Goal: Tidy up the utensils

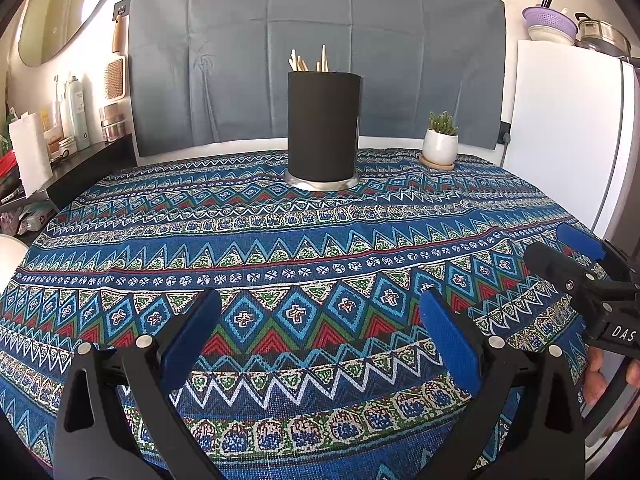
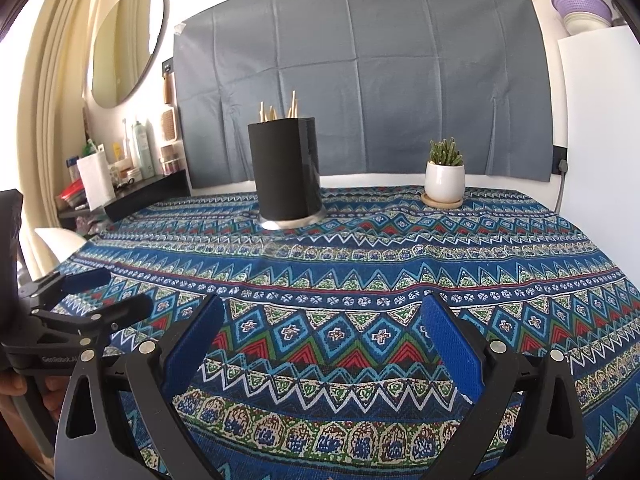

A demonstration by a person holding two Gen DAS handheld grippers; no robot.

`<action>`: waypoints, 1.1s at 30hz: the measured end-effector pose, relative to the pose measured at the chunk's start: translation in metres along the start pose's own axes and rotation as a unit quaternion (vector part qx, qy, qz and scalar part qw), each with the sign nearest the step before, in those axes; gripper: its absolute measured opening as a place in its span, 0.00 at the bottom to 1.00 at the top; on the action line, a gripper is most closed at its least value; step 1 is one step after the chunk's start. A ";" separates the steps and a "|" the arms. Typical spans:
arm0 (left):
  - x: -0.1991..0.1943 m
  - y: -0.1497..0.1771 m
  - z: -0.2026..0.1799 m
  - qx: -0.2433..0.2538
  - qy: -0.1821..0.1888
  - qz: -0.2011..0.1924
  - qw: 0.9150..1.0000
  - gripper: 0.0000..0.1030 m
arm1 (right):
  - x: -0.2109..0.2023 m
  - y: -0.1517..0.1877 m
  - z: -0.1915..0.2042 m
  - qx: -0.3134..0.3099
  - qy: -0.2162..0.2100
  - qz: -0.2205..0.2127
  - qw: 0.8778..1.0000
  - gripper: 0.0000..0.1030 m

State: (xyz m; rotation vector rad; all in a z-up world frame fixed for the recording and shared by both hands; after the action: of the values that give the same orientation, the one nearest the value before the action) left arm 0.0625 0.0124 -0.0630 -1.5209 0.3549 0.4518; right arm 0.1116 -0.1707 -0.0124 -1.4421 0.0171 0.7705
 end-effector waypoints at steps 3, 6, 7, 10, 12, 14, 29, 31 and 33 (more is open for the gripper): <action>0.000 0.000 0.000 0.001 0.000 -0.001 1.000 0.94 | 0.000 0.000 0.000 0.000 0.001 0.000 1.000 0.92; 0.000 0.000 -0.001 0.003 0.001 -0.001 1.000 0.94 | -0.001 0.000 0.000 0.000 0.001 -0.001 1.000 0.92; 0.000 0.000 0.000 0.003 0.001 -0.002 1.000 0.94 | -0.001 0.000 0.000 0.000 0.001 -0.001 1.000 0.92; 0.000 0.000 -0.001 0.004 0.000 -0.002 1.000 0.94 | 0.000 0.000 0.000 0.000 0.002 -0.002 1.000 0.92; 0.000 0.000 -0.001 0.004 0.001 -0.002 1.000 0.94 | 0.000 0.000 0.001 -0.001 0.001 -0.002 1.000 0.92; -0.001 0.000 -0.002 0.005 0.001 -0.002 1.000 0.94 | 0.000 0.000 0.001 0.000 0.002 -0.002 1.000 0.92; -0.001 -0.001 -0.004 0.012 -0.002 -0.002 1.000 0.94 | -0.001 0.002 0.002 -0.003 0.000 -0.003 1.000 0.92; -0.001 -0.001 -0.004 0.013 -0.002 -0.002 1.000 0.94 | -0.001 0.002 0.003 -0.003 0.001 -0.002 1.000 0.92; -0.001 0.000 -0.005 0.013 -0.002 -0.001 1.000 0.94 | -0.001 0.002 0.003 -0.003 0.001 -0.002 1.000 0.92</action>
State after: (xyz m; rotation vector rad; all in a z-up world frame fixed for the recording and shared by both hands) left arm 0.0621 0.0074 -0.0624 -1.4944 0.3545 0.4479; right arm 0.1082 -0.1689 -0.0135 -1.4488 0.0120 0.7660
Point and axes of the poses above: each gripper's, at about its wrist camera, not at the fingertips, and x roughly the way its jaws point, z to its left, y to its underside, the point moved 9 cm from there along x, roughly the way its jaws point, and after that the axes turned 4 degrees about x, right-handed, at the moved point
